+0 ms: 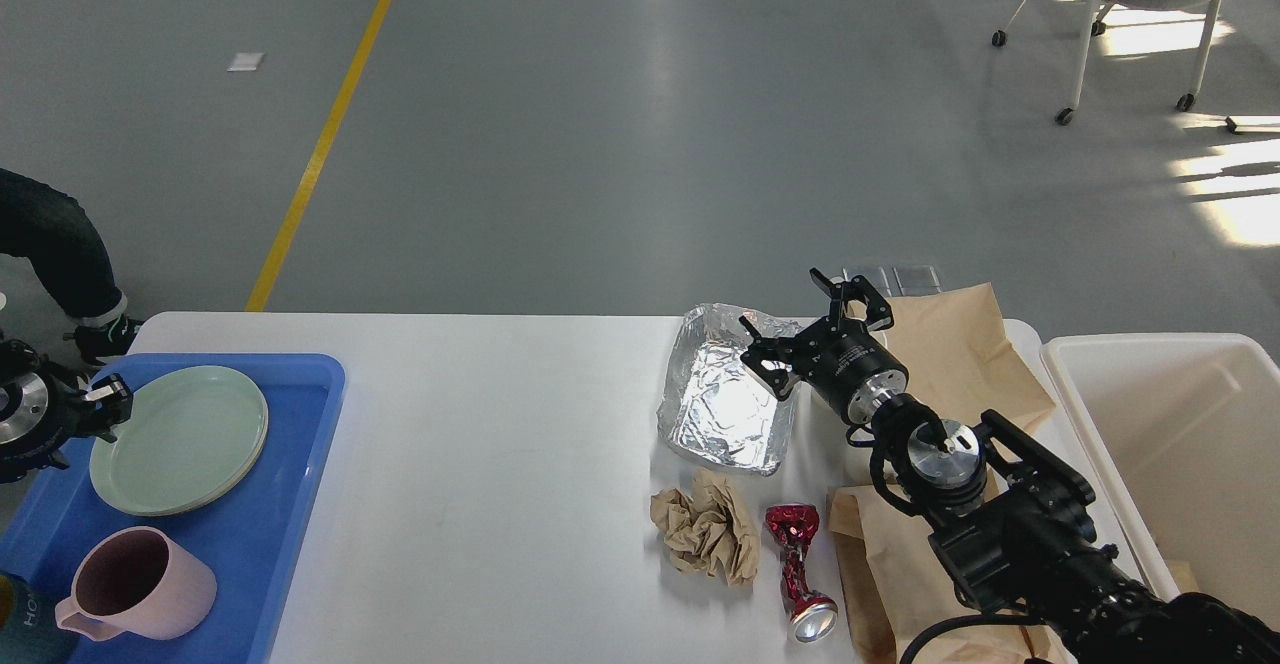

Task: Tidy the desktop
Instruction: 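Release the plate and raise the left arm away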

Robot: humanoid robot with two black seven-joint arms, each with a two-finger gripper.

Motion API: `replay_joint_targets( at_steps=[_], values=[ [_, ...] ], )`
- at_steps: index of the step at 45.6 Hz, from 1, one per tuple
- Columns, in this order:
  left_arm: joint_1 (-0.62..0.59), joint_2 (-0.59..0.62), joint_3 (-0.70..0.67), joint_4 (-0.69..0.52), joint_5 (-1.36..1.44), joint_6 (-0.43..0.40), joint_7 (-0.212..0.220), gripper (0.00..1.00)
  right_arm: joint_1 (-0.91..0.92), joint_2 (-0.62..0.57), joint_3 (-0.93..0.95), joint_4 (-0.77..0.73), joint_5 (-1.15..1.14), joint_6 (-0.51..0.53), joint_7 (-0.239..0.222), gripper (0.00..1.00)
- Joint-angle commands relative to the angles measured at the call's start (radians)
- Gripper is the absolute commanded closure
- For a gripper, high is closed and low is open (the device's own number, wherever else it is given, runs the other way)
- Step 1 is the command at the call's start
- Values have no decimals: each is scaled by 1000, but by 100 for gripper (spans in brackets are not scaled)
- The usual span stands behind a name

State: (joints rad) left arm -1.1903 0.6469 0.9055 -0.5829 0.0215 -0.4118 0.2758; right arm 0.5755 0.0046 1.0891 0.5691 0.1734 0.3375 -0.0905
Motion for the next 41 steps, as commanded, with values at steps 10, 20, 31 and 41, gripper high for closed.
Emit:
replay_joint_targets(
  at_steps=[10,20,31,41],
  values=[
    [-58,28,0,60,-3,37,-13,9,0,0,0,0,0,0,0,0],
    [-64,56,-48,101,-3,83,-15,4,1,0,0,0,0,0,0,0],
    [-32,152,-374,106,5,96,-17,4,0,0,0,0,0,0,0,0],
    [38,160,-618,190,11,100,-15,3,0,0,0,0,0,0,0,0]
  ],
)
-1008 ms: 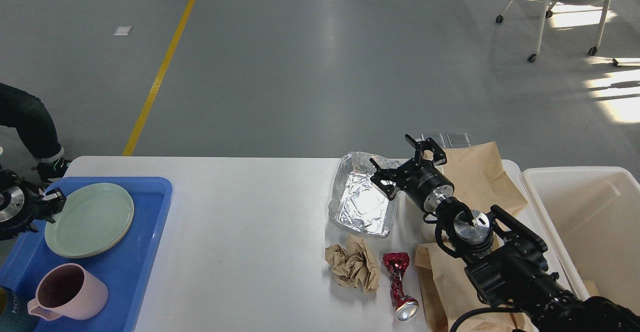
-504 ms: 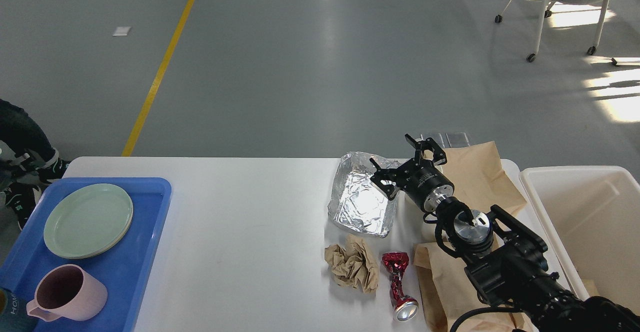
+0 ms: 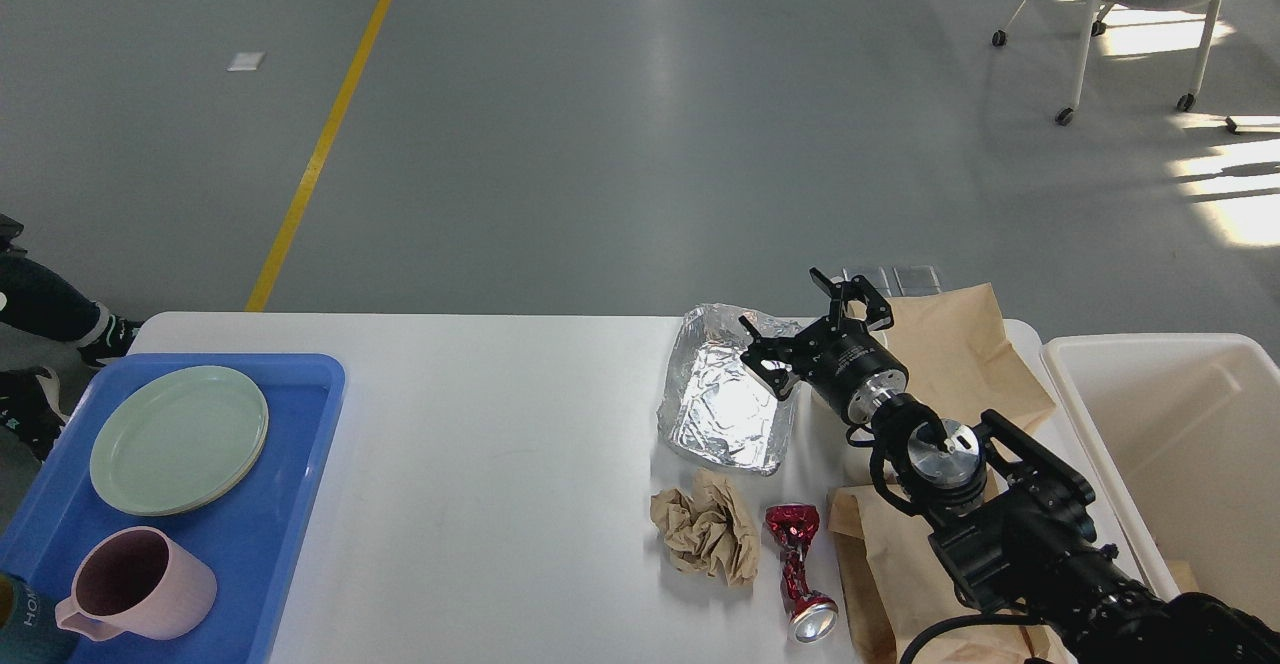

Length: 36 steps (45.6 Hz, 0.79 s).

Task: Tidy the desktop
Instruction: 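Release the plate and raise the left arm away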

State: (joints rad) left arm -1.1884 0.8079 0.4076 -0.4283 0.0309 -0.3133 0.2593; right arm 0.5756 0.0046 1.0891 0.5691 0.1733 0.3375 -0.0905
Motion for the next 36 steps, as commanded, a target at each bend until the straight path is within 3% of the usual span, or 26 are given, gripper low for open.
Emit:
replay_joint_targets(
  at_steps=[1,22,30,36],
  values=[
    [46,-1,-148,40,0,2,1,3,0,0,0,0,0,0,0,0],
    [246,-82,-858,141,-2,16,0,3,1,0,0,0,0,0,0,0],
    [248,-156,-1007,141,-14,16,1,3,0,0,0,0,0,0,0,0],
    [263,-228,-1245,141,-14,14,1,3,1,0,0,0,0,0,0,0]
  ],
)
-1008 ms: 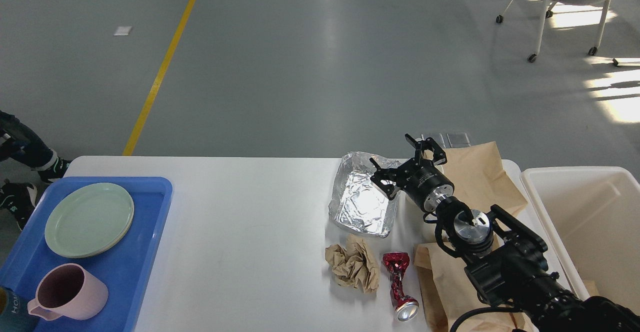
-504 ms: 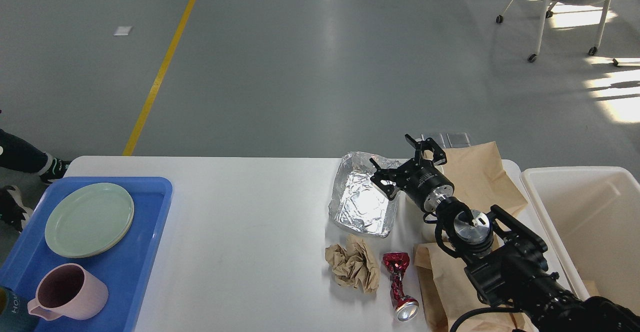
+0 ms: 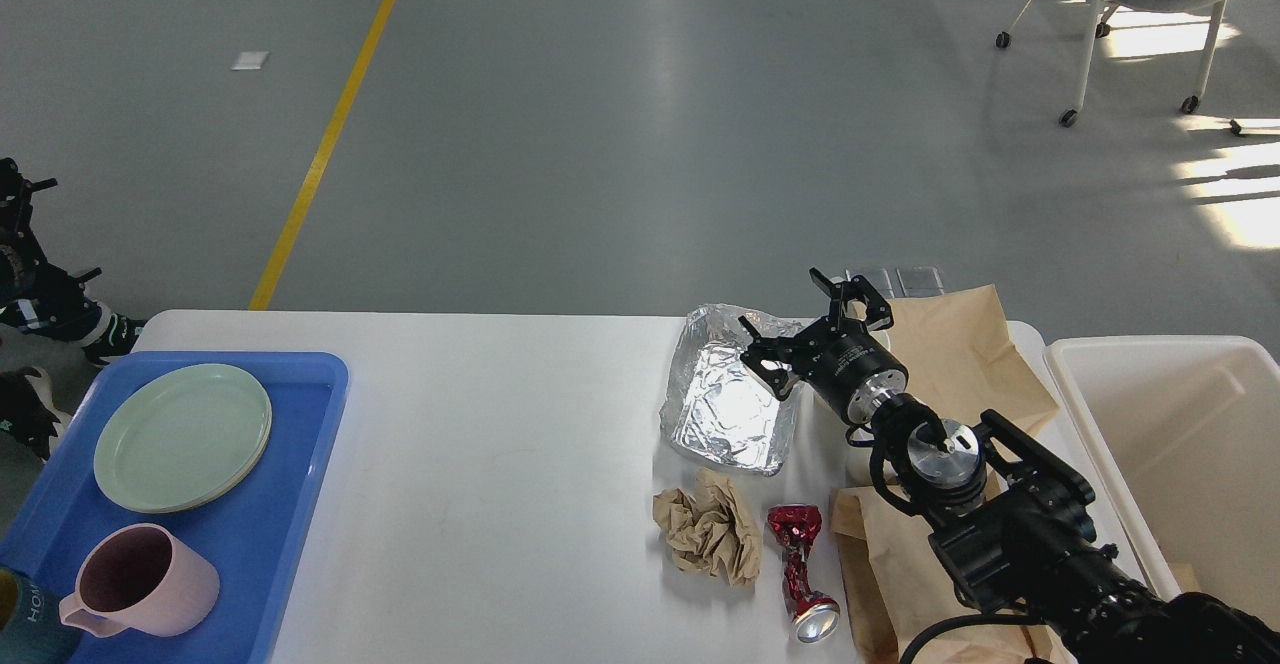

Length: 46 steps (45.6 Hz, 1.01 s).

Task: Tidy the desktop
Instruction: 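Release the plate and raise the left arm away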

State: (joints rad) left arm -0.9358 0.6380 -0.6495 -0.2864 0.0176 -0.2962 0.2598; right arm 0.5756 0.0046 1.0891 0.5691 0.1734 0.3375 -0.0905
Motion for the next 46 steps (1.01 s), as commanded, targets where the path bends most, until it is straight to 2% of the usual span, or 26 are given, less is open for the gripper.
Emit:
replay_joint_targets(
  at_steps=[1,10,15,22,30,32,46],
  values=[
    [15,-67,-228,0,-1,-4,1,3,0,0,0,0,0,0,0,0],
    [23,-178,-511,-3,-1,-9,-4,3,1,0,0,0,0,0,0,0],
    [25,-234,-607,-4,1,-14,-40,3,1,0,0,0,0,0,0,0],
    [25,-264,-610,-3,2,-14,-138,3,0,0,0,0,0,0,0,0],
    [25,-280,-605,-4,2,-14,-318,3,1,0,0,0,0,0,0,0],
    [23,-293,-605,-4,2,-14,-344,3,0,0,0,0,0,0,0,0],
    [40,-307,-604,-10,7,-49,-356,3,0,0,0,0,0,0,0,0]
  ],
)
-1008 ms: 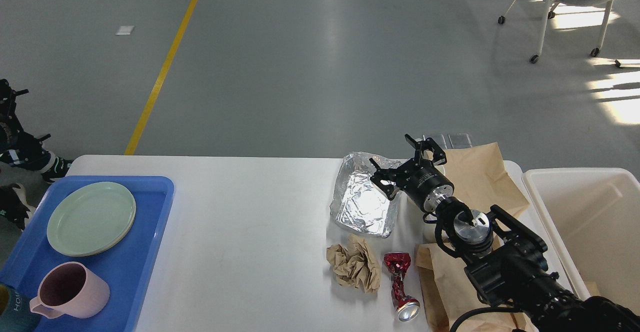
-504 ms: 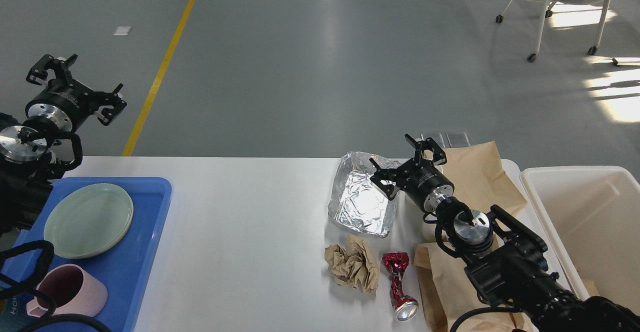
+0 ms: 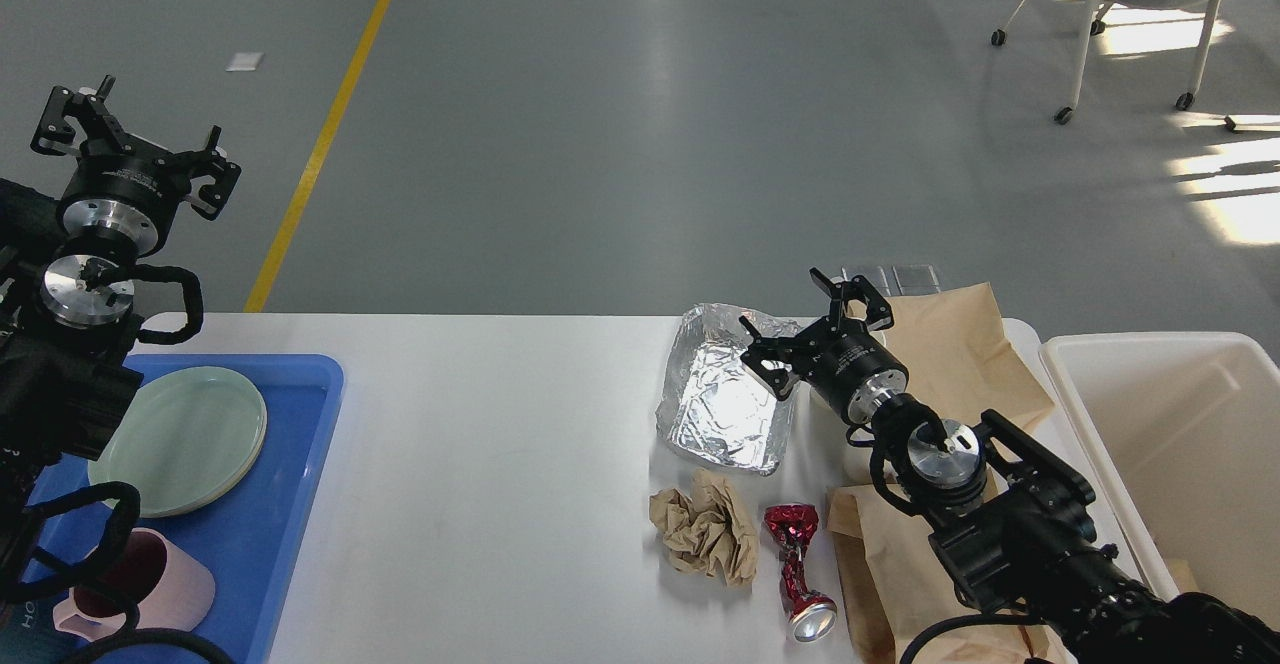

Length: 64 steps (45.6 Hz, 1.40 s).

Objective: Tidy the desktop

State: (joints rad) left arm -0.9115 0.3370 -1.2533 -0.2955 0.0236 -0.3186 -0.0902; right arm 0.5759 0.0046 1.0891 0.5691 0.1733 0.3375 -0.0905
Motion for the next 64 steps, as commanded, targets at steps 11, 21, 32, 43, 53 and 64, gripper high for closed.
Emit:
replay_joint_targets(
  at_steps=[11,21,32,43,53,64],
  values=[
    [86,-12,0,-5,1,-154,-11,3,1,0,0,0,0,0,0,0],
    [109,-12,-3,-5,-2,-163,-13,3,-1,0,0,0,0,0,0,0],
    [132,-75,-3,-5,-2,-177,-32,3,-1,0,0,0,0,0,0,0],
    [215,-104,5,-7,-4,-275,-42,3,-1,0,0,0,0,0,0,0],
    [240,-116,5,-7,-4,-275,-43,3,1,0,0,0,0,0,0,0],
    [249,-128,6,-4,-5,-254,-39,3,-1,0,0,0,0,0,0,0]
  ],
)
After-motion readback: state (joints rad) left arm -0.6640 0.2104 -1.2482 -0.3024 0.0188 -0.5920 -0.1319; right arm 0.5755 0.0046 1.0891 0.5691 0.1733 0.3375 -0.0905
